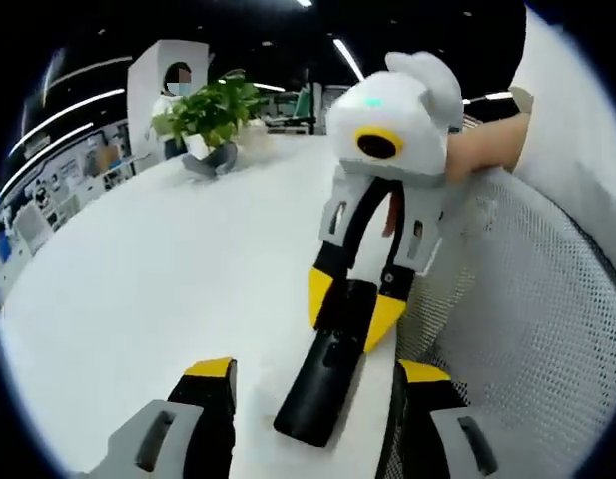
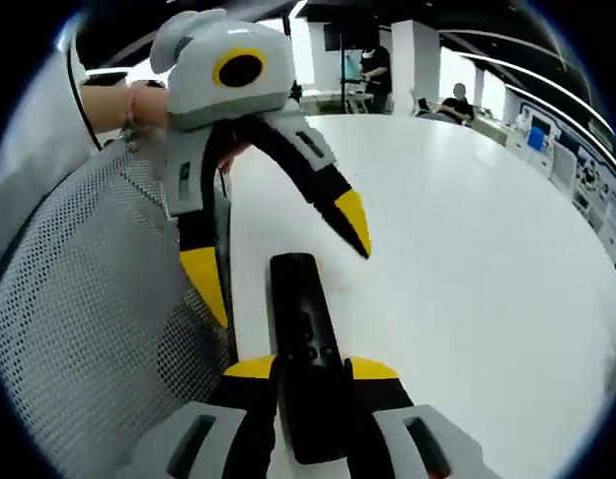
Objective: Press the specified remote control buttons in sequence, fully releasing each button before pressing the next.
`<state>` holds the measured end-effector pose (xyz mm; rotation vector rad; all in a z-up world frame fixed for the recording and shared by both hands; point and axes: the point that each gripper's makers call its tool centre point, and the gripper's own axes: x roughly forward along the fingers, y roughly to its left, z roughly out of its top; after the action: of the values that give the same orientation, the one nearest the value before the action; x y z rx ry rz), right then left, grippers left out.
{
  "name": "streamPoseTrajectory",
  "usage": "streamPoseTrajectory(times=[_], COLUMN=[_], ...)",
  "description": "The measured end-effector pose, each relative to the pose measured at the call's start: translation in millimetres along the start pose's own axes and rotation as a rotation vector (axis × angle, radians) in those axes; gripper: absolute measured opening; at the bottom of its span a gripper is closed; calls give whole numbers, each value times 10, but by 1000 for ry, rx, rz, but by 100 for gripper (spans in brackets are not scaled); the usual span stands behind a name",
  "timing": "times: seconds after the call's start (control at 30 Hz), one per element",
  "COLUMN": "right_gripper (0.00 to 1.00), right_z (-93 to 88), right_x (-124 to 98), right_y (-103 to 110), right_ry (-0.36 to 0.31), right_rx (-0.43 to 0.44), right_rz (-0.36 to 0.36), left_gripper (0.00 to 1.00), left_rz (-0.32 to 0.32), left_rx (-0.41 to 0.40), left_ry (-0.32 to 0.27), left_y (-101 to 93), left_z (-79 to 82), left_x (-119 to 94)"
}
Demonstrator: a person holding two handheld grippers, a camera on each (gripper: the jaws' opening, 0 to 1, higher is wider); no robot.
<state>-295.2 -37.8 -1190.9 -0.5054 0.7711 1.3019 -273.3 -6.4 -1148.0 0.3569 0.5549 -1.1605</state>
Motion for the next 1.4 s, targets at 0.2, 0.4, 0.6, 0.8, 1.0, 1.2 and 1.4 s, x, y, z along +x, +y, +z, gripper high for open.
streamPoseTrajectory(times=[0.2,0.4,0.6,0.8,1.0,1.2,1.4], right_gripper=[23,23,23,23,23,23,22], right_z=[10,11,8,11,17,12,-3], right_x=[11,10,13,18,21,20,22], right_y=[-7,-5,-3,-6,-5,-5,0], right_ry=[-7,-5,-5,-6,-6,-3,8], right_rx=[-3,-6,-12,-16,-22,-45,-96], right_rz=[0,-3,-6,-8,-8,-6,-9], left_gripper=[94,100,100,100,100,100,100], left_rz=[127,263,406,556,689,782,859], left_rx=[-191,-178,-197,-211,-151,-271,-263], left_ry=[-288,-416,-746,-856,-728,-715,-655], left_y=[239,395,495,620,688,744,773], left_z=[559,778,1170,1162,855,549,388], left_x=[-414,-698,-1221,-1626,-1694,-1736,-1735])
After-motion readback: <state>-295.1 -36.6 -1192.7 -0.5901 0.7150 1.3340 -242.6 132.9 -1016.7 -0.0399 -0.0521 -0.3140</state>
